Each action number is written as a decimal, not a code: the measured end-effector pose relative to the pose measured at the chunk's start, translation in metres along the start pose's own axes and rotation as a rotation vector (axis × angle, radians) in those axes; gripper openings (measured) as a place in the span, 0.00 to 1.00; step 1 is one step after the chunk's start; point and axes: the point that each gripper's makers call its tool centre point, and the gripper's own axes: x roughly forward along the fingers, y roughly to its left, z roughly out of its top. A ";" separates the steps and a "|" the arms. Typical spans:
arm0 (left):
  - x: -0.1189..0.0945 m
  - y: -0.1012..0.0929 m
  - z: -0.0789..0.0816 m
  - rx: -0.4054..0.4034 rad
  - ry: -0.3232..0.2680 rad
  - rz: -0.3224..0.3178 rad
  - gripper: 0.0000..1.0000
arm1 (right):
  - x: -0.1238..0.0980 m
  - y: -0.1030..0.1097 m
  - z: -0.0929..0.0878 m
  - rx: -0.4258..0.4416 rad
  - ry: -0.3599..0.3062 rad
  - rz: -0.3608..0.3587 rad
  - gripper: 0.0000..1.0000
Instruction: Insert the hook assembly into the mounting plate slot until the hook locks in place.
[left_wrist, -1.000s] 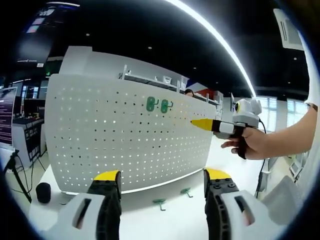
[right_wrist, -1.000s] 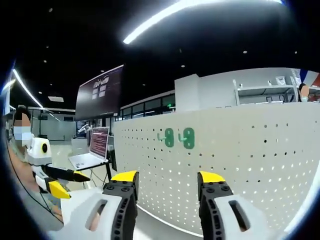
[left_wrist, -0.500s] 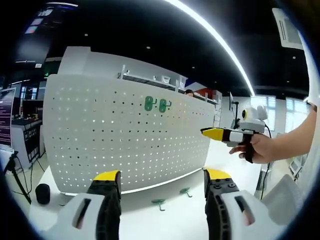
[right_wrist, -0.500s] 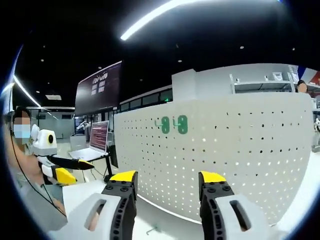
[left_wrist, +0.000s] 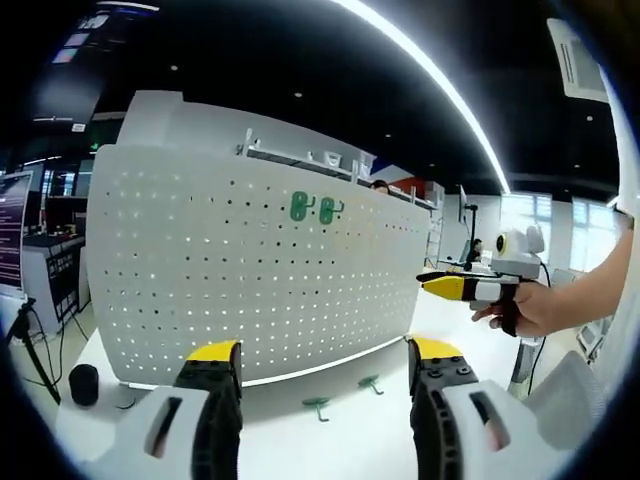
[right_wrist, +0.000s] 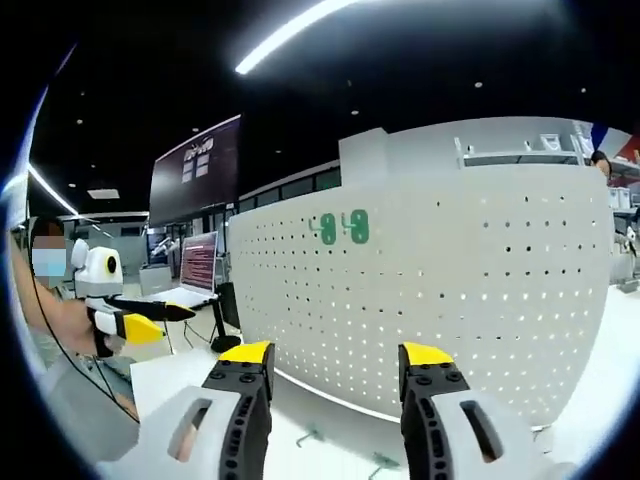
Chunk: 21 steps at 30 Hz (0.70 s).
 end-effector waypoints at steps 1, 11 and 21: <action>0.000 0.000 -0.001 -0.001 0.003 -0.002 0.70 | -0.001 0.000 0.000 -0.001 0.001 -0.002 0.48; -0.001 0.001 -0.004 -0.004 0.005 0.000 0.70 | -0.014 0.000 -0.011 0.006 0.027 -0.011 0.49; -0.002 0.004 -0.006 -0.011 0.008 0.007 0.70 | -0.022 -0.003 -0.020 0.010 0.046 -0.019 0.50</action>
